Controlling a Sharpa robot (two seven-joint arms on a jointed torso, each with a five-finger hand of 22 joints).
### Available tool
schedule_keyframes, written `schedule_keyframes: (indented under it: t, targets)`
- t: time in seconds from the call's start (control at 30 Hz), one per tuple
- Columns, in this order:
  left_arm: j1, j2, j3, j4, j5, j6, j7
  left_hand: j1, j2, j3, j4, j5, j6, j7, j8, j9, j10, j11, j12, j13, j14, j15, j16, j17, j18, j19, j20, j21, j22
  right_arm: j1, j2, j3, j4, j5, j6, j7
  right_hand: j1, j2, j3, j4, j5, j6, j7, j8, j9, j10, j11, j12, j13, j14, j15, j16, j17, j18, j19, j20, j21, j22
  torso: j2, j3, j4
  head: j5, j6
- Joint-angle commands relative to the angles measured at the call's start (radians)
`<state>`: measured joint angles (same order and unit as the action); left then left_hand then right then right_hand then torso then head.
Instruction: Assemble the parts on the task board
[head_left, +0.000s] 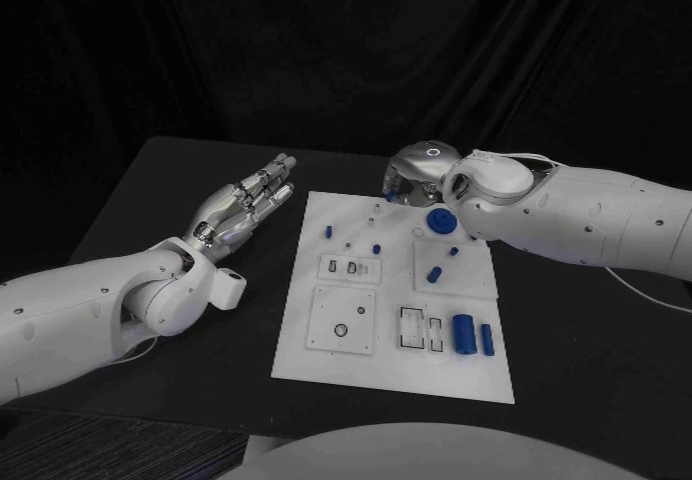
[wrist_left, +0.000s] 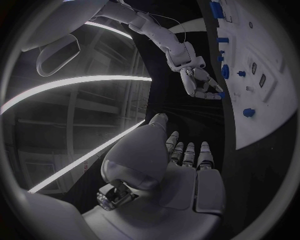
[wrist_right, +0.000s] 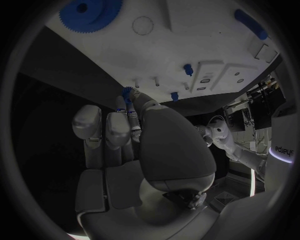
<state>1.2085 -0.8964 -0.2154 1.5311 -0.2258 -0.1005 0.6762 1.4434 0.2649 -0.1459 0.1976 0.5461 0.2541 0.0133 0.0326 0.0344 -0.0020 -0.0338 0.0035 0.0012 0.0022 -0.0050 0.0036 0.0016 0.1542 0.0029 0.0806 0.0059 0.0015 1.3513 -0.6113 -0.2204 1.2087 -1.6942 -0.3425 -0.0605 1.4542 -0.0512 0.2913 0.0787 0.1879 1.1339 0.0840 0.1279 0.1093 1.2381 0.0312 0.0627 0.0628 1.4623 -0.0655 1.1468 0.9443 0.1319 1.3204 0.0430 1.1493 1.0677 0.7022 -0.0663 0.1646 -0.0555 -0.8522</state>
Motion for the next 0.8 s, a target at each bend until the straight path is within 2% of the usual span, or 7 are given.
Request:
schedule_keyframes:
  t: [0.03,0.13,0.2,0.27,0.4,0.6,0.8]
  targets:
    - [0.003,0.004,0.001,0.000,-0.002,0.014,0.038,0.004,0.000,0.005,-0.009,0.006,-0.033,-0.006,-0.003,-0.005,0.002,0.002,-0.004,-0.001,-0.002,-0.003,-0.004,-0.002,0.010,-0.003,0.008,-0.006,-0.002,0.002,0.017,0.002,-0.023,0.046,-0.005,-0.006,-0.006,0.001,0.001,0.006,-0.007,-0.002,0.006,-0.004,0.035,-0.001,0.006,-0.003,-0.001,0.010,0.001,0.006,0.001,-0.017,0.008,0.002,0.006,0.001,0.002,0.0007,0.0027,-0.001,0.003]
    - [0.003,0.006,0.001,-0.002,-0.002,0.013,0.038,-0.005,-0.003,0.015,-0.017,0.005,-0.112,-0.031,-0.013,-0.014,0.002,-0.012,-0.004,-0.001,-0.002,-0.003,-0.004,-0.002,0.015,-0.003,0.011,-0.006,-0.002,0.002,0.036,0.002,-0.043,0.049,0.001,-0.004,-0.007,0.000,0.001,0.006,-0.008,-0.003,0.006,-0.005,0.035,-0.003,0.007,-0.003,-0.001,0.009,0.001,0.006,0.001,-0.017,0.008,0.002,0.006,0.001,0.000,0.0004,0.0005,0.002,0.001]
    - [0.003,0.007,0.001,-0.003,-0.002,0.011,0.040,-0.015,-0.005,0.022,-0.023,0.005,-0.161,-0.067,-0.018,-0.019,0.002,-0.012,-0.004,-0.001,-0.002,-0.001,-0.004,-0.002,0.016,-0.003,0.014,-0.006,-0.002,0.002,0.049,0.003,-0.056,0.050,0.004,-0.003,-0.008,-0.001,0.001,0.007,-0.008,-0.004,0.006,-0.006,0.035,-0.004,0.007,-0.003,-0.001,0.009,0.002,0.006,0.000,-0.017,0.007,0.002,0.005,0.001,0.000,0.0006,0.0008,0.001,0.001]
    - [0.003,0.009,0.001,-0.004,-0.002,0.009,0.041,-0.021,-0.006,0.027,-0.027,0.005,-0.180,-0.092,-0.020,-0.022,0.002,-0.007,-0.004,-0.001,-0.002,0.002,-0.004,-0.002,0.015,-0.003,0.015,-0.006,-0.002,0.001,0.059,0.003,-0.065,0.050,0.006,-0.001,-0.009,-0.001,0.002,0.008,-0.009,-0.006,0.007,-0.008,0.035,-0.005,0.008,-0.003,-0.001,0.009,0.002,0.006,0.000,-0.017,0.007,0.003,0.005,0.001,0.000,0.0010,0.0020,-0.001,0.000]
    - [0.003,0.010,0.001,-0.005,-0.002,0.008,0.041,-0.025,-0.007,0.030,-0.030,0.005,-0.189,-0.105,-0.021,-0.023,0.002,-0.003,-0.004,-0.001,-0.002,0.005,-0.004,-0.002,0.014,-0.003,0.017,-0.006,-0.002,0.000,0.069,0.003,-0.073,0.051,0.009,0.002,-0.010,-0.003,0.002,0.009,-0.010,-0.008,0.008,-0.010,0.035,-0.008,0.009,-0.003,-0.001,0.008,0.003,0.006,0.001,-0.017,0.006,0.004,0.005,0.002,-0.001,0.0012,0.0035,-0.001,-0.003]
    - [0.003,0.008,0.001,-0.004,-0.002,0.011,0.036,-0.031,-0.008,0.034,-0.033,0.005,-0.176,-0.078,-0.019,-0.020,0.002,-0.006,-0.004,-0.001,-0.002,0.002,-0.004,-0.002,0.015,-0.003,0.016,-0.006,-0.002,-0.003,0.071,0.003,-0.072,0.051,0.027,-0.001,-0.009,-0.007,0.005,0.011,-0.012,-0.018,0.011,-0.019,0.035,-0.020,0.012,-0.004,-0.002,0.005,0.006,0.004,-0.001,-0.017,0.004,0.006,0.005,0.005,-0.002,-0.0003,-0.0001,0.003,-0.006]
    - [0.003,0.009,0.001,-0.004,-0.002,0.012,0.034,-0.032,-0.008,0.034,-0.033,0.005,-0.177,-0.072,-0.019,-0.020,0.002,-0.008,-0.004,-0.001,-0.002,0.002,-0.004,-0.002,0.015,-0.003,0.016,-0.006,-0.002,-0.005,0.069,0.003,-0.072,0.051,0.041,-0.006,-0.009,-0.010,0.008,0.013,-0.012,-0.025,0.014,-0.025,0.035,-0.029,0.016,-0.004,-0.002,0.003,0.009,0.003,-0.003,-0.018,0.003,0.008,0.006,0.009,-0.002,-0.0011,-0.0013,0.003,-0.006]
